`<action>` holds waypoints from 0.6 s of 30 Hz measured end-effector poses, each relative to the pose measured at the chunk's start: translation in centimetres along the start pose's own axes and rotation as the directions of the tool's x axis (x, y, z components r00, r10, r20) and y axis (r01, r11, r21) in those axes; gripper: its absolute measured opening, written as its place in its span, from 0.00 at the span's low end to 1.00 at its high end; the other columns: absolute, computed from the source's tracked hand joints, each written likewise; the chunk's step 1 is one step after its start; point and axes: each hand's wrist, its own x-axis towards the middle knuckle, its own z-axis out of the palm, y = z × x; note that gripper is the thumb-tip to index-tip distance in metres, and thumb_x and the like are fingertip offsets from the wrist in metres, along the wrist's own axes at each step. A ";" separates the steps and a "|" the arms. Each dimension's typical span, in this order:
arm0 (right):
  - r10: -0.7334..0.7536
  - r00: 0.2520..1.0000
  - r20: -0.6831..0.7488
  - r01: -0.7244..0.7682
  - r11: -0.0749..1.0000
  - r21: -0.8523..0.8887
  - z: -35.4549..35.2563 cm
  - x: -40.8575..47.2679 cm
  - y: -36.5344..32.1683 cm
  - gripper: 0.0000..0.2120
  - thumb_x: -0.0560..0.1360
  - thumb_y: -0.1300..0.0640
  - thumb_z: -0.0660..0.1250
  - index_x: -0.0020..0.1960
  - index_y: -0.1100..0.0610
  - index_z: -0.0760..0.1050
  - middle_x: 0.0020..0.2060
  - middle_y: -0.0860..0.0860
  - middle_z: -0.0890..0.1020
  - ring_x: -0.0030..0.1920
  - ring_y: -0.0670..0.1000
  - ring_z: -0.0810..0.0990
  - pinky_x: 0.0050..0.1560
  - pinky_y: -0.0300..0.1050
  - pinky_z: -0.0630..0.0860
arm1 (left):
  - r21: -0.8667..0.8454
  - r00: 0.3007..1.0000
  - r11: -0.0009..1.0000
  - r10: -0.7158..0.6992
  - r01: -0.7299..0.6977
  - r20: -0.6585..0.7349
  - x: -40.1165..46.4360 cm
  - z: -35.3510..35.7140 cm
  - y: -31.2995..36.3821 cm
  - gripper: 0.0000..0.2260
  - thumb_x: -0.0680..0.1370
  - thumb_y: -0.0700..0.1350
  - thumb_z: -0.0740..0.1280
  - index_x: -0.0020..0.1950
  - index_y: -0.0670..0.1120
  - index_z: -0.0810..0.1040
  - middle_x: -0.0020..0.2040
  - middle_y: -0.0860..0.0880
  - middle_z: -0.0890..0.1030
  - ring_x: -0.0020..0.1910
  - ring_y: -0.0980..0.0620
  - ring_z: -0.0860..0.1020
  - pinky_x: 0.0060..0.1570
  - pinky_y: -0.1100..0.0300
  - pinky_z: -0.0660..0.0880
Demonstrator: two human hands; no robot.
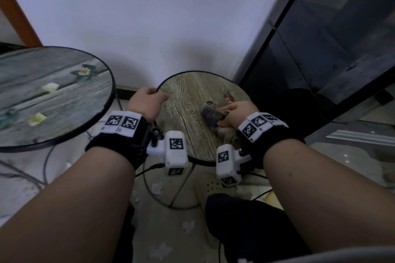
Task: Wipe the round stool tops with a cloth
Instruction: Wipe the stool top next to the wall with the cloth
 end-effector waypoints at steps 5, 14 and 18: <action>-0.023 1.000 -0.015 0.023 1.000 0.001 -0.1 0.7 -0.8 0.19 0.69 0.63 0.74 0.60 0.56 0.79 0.55 0.49 0.80 0.51 0.44 0.74 0.48 0.34 0.66 | -0.090 0.999 0.996 -0.011 0.015 0.038 0.5 -0.5 -0.2 0.16 0.75 0.46 0.66 0.61 0.42 0.77 0.60 0.44 0.78 0.60 0.46 0.75 0.64 0.53 0.70; -0.026 1.000 0.017 0.026 1.000 0.009 -0.3 2.5 -2.2 0.19 0.70 0.65 0.73 0.61 0.57 0.79 0.54 0.49 0.82 0.47 0.42 0.74 0.34 0.30 0.70 | -0.219 0.994 0.972 -0.065 0.084 0.093 1.1 -1.2 -0.4 0.13 0.73 0.46 0.66 0.54 0.43 0.80 0.58 0.40 0.80 0.52 0.46 0.77 0.61 0.45 0.73; -0.034 0.999 0.012 0.034 0.999 0.005 -0.1 3.6 -2.6 0.19 0.69 0.65 0.73 0.60 0.57 0.79 0.53 0.49 0.82 0.47 0.43 0.75 0.43 0.33 0.69 | -0.207 0.995 0.974 -0.080 0.092 0.067 1.3 -1.3 -0.4 0.13 0.75 0.44 0.66 0.57 0.42 0.79 0.58 0.40 0.80 0.59 0.40 0.77 0.61 0.44 0.73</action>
